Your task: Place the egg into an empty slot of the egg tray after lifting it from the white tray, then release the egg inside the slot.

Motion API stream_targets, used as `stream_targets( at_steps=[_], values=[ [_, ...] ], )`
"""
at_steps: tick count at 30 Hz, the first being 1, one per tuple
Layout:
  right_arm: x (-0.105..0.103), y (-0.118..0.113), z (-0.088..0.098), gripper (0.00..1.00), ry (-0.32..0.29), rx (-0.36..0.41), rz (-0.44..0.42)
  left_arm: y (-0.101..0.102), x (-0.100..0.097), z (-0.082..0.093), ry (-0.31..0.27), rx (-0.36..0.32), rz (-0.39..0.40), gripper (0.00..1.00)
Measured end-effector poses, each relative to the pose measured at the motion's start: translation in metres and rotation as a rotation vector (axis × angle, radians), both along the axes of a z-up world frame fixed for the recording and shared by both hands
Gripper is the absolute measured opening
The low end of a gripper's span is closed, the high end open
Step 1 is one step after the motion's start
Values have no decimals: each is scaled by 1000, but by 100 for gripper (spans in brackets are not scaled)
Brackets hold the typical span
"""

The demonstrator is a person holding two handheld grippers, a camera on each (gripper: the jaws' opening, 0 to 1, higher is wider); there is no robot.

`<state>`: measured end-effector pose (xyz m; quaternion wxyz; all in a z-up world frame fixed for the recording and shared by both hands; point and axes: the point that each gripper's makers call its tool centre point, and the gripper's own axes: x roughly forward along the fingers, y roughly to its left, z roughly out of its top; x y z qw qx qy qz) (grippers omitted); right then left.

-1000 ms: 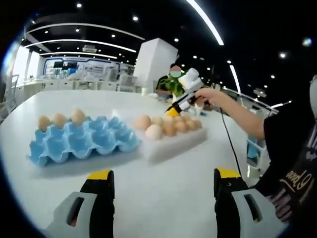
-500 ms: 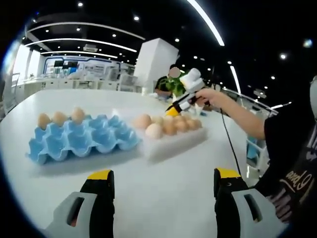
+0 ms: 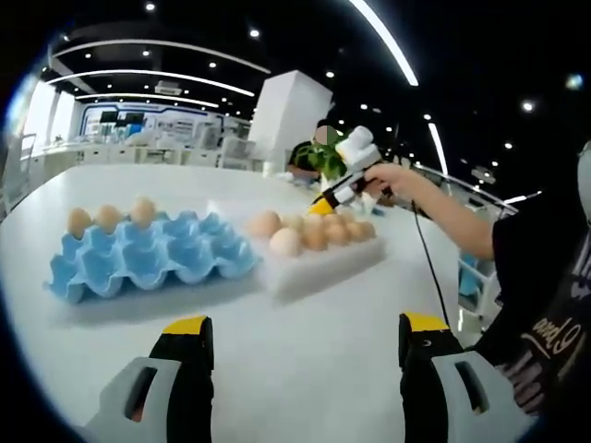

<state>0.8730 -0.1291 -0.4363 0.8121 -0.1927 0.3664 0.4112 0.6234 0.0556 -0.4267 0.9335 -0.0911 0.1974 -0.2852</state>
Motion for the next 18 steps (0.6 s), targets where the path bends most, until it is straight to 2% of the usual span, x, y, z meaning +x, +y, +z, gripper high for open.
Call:
stream_targets(
  at_steps=[15, 18],
  values=[
    [3, 3, 2, 28, -4, 20, -5, 0, 3, 1, 0, -1, -7, 84],
    [3, 2, 8, 28, -5, 39, -4, 0, 4, 1, -2, -3, -9, 84]
  ],
)
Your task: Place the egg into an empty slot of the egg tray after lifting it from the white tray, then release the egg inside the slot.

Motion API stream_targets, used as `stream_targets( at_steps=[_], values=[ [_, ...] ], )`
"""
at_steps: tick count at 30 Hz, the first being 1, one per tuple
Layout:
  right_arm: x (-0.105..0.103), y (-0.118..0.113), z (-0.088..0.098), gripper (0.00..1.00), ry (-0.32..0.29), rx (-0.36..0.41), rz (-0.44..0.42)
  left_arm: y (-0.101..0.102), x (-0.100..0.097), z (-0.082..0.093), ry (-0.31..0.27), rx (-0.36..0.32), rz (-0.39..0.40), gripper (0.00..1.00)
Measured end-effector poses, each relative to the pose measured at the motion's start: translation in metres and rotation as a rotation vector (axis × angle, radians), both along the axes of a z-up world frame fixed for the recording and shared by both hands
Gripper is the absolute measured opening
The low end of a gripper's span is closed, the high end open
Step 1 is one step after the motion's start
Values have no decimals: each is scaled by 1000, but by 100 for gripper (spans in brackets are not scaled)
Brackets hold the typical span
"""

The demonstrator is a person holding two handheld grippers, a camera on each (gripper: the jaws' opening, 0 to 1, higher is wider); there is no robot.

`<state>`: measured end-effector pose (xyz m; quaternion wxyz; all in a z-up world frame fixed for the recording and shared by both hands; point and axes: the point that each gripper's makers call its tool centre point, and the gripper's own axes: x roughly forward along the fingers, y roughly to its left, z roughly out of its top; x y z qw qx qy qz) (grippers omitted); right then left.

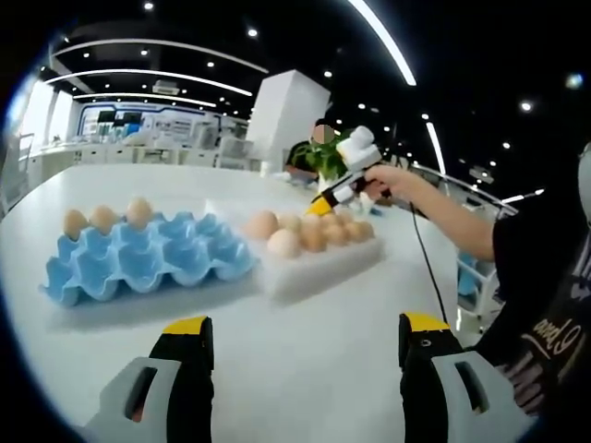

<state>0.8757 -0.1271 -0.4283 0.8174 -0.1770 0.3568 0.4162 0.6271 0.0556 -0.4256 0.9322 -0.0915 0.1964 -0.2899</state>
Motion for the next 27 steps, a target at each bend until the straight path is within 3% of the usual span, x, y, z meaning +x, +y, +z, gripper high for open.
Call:
stream_targets(
  at_steps=[13, 19, 27],
  values=[
    [-12, 10, 20, 28, -10, 55, 21, -3, 4, 5, -17, 17, -5, 83],
    [-22, 27, 28, 28, 9, 98, 52, -6, 13, 9, -38, 42, -4, 83],
    [-35, 50, 38, 28, -16, 84, 113, -12, 28, 18, -84, 52, -15, 81]
  ],
)
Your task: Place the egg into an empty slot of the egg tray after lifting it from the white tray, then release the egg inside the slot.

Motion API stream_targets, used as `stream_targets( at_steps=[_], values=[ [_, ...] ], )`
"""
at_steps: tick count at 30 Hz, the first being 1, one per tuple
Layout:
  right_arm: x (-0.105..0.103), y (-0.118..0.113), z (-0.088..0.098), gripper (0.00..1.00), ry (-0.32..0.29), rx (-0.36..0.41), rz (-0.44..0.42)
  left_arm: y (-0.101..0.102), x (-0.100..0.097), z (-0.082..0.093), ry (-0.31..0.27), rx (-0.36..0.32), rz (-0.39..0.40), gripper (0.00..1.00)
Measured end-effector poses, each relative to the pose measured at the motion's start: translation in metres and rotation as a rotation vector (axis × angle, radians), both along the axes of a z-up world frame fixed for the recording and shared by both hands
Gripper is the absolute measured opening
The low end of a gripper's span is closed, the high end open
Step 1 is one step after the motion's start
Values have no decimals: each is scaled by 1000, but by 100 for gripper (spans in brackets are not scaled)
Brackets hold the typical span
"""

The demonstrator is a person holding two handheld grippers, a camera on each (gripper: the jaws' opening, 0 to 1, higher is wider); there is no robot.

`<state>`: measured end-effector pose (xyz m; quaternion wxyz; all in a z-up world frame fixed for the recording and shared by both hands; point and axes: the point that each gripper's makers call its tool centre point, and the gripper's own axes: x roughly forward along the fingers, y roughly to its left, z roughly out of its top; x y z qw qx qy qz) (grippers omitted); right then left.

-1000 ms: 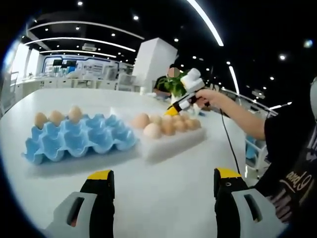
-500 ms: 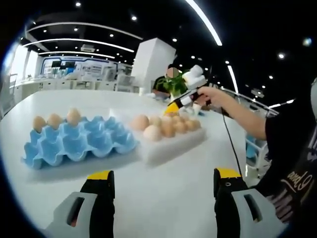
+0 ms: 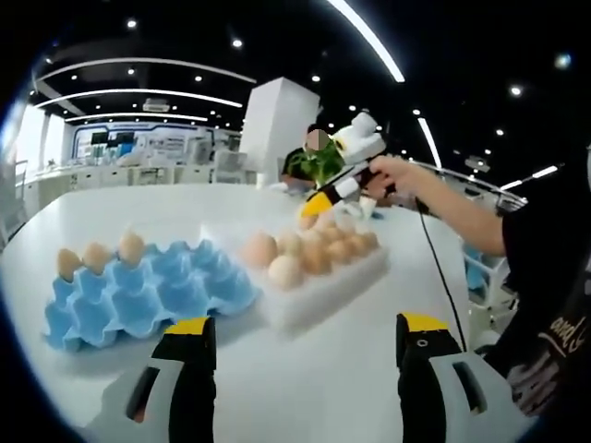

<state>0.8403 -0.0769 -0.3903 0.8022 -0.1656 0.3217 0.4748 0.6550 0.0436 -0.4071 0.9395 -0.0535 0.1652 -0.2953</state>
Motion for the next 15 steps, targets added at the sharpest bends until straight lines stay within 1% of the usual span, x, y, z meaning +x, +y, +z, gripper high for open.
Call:
stream_targets(
  at_steps=[2, 6, 8, 10, 12, 15],
  values=[
    [-2, 4, 2, 28, -5, -1, 11, 0, 2, 1, -12, 5, 1, 80],
    [-4, 13, 7, 28, -16, -1, 34, -1, 6, 0, -17, 26, 7, 80],
    [-9, 20, 8, 28, -20, -1, 51, 1, 10, 0, -28, 42, 15, 80],
    [-11, 25, 9, 28, -25, -1, 63, 3, 16, 1, -33, 41, 18, 80],
    [-14, 31, 8, 28, -28, -5, 78, 2, 22, 4, -41, 36, 20, 80],
    [-17, 41, 8, 28, -21, 0, 104, -1, 29, 8, -66, 53, 20, 79]
  ],
)
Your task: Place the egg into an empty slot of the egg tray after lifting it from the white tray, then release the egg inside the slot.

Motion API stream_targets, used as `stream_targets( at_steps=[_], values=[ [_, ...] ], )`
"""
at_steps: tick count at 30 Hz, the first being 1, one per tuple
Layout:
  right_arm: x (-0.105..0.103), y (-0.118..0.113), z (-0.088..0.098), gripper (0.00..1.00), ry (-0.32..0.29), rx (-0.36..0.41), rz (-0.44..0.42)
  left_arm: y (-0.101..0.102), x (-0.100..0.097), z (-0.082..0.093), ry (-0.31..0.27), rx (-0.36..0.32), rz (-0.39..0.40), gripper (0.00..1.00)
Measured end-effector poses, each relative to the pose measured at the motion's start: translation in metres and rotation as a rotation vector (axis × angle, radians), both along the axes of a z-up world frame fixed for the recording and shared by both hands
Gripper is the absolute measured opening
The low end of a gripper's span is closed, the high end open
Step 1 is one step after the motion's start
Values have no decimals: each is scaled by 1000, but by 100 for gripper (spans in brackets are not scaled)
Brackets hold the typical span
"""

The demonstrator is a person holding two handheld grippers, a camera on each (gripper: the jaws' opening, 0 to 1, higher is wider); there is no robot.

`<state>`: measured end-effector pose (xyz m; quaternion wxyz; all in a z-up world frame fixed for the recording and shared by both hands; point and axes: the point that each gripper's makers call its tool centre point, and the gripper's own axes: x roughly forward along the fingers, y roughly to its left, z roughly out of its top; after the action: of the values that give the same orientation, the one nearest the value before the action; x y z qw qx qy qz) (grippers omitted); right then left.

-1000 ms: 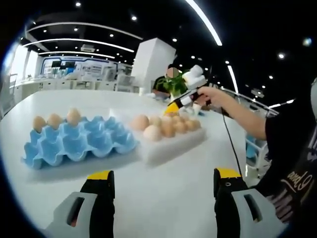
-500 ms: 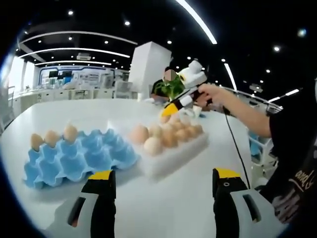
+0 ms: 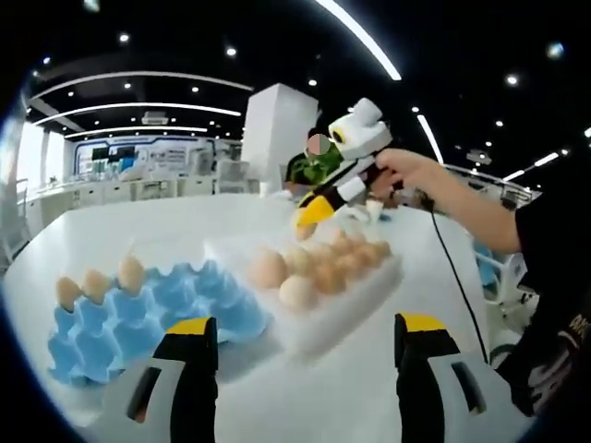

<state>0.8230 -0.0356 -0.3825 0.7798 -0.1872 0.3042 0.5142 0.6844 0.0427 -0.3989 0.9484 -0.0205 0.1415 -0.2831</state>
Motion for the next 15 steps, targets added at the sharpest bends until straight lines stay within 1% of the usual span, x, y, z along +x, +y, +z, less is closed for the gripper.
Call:
stream_targets(
  at_steps=[5, 7, 9, 12, 15],
  values=[
    [-6, 14, 0, 28, 1, 3, 26, -3, 8, 6, -30, 26, 1, 73],
    [-8, 20, 1, 28, 3, 3, 40, -4, 12, 9, -49, 29, 5, 71],
    [-11, 26, 2, 28, 4, 7, 50, -4, 15, 13, -55, 31, 7, 70],
    [-18, 34, 1, 28, 10, 10, 67, -3, 21, 20, -79, 20, 14, 68],
    [-21, 40, 1, 28, 14, 9, 83, -1, 27, 20, -87, 36, 29, 68]
  ],
)
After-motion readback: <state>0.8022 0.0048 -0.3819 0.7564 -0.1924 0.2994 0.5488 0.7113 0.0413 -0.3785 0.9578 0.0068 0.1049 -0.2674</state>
